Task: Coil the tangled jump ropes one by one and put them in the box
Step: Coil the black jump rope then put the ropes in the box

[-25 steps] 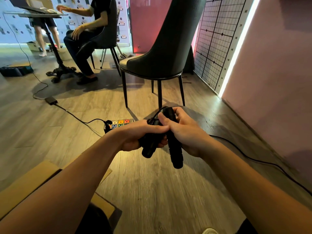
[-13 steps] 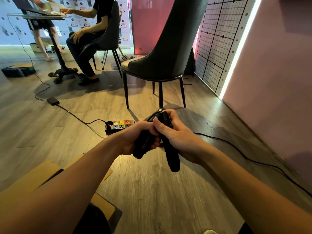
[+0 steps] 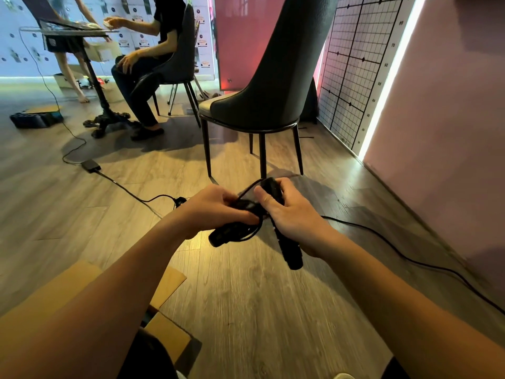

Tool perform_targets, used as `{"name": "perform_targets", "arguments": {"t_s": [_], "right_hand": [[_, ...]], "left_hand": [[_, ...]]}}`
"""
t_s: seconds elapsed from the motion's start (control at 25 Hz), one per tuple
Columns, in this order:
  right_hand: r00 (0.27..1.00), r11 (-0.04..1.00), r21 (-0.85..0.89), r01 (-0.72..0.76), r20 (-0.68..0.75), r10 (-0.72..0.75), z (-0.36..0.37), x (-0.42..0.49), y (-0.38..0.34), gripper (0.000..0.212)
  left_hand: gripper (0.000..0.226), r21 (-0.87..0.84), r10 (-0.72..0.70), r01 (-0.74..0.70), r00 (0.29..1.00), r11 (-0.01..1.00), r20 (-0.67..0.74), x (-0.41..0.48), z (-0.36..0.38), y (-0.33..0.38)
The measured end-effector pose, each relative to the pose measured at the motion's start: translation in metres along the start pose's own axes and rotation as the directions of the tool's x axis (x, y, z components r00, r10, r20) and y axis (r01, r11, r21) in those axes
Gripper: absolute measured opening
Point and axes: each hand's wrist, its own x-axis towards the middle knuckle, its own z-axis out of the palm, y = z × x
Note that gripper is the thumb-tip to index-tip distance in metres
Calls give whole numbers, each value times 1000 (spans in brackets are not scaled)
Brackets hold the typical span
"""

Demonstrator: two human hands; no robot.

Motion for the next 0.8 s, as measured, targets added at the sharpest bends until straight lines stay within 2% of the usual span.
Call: {"name": "perform_targets", "arguments": {"t_s": [0.04, 0.08, 0.12, 0.16, 0.2, 0.28, 0.36, 0.44, 0.52, 0.6, 0.64, 0.72, 0.8], "right_hand": [[996, 994, -112, 6, -91, -16, 4, 3, 1, 33], [989, 989, -144, -19, -146, -2, 7, 6, 1, 33], [984, 994, -75, -78, -169, 64, 10, 8, 0, 34], [974, 986, 66, -153, -160, 162, 12, 10, -4, 36], [955, 941, 240, -240, -116, 273, 13, 10, -10, 37], [904, 753, 537, -381, 46, 425, 12, 10, -25, 41], [865, 592, 665, -455, 174, 470, 11, 8, -39, 47], [856, 517, 717, -467, 222, 467, 11, 4, -50, 48], [864, 525, 722, -450, 204, 460, 15, 2, -59, 44], [875, 581, 685, -440, 180, 450, 26, -2, -69, 47], [885, 594, 681, -429, 183, 429, 34, -5, -73, 49], [908, 581, 708, -402, 223, 356, 53, -8, -79, 46], [930, 605, 711, -357, 206, 306, 74, -7, -80, 44]], "left_hand": [[27, 94, -8, 4, 999, 996, 49, -4, 1, 0], [27, 160, -26, 12, 996, 987, 87, -7, 2, 0], [27, 184, -40, 20, 994, 983, 105, -9, 4, 1], [28, 179, -46, 28, 994, 983, 97, -10, 4, 1], [29, 147, -49, 39, 996, 988, 70, -12, 3, 0], [28, 41, -79, 78, 996, 996, 35, -15, -5, -2], [26, -70, -132, 135, 990, 988, 44, -21, -12, -6], [24, -177, -150, 156, 988, 972, 45, -30, -17, -9], [32, -392, -113, 102, 994, 914, -4, -39, -20, -11], [40, -660, -82, -8, 991, 751, -106, -45, -28, -11], [40, -717, -85, -55, 984, 695, -158, -47, -32, -12], [39, -722, -115, -74, 971, 687, -210, -56, -33, -11], [42, -738, -123, -70, 971, 671, -204, -65, -29, -10]]}}
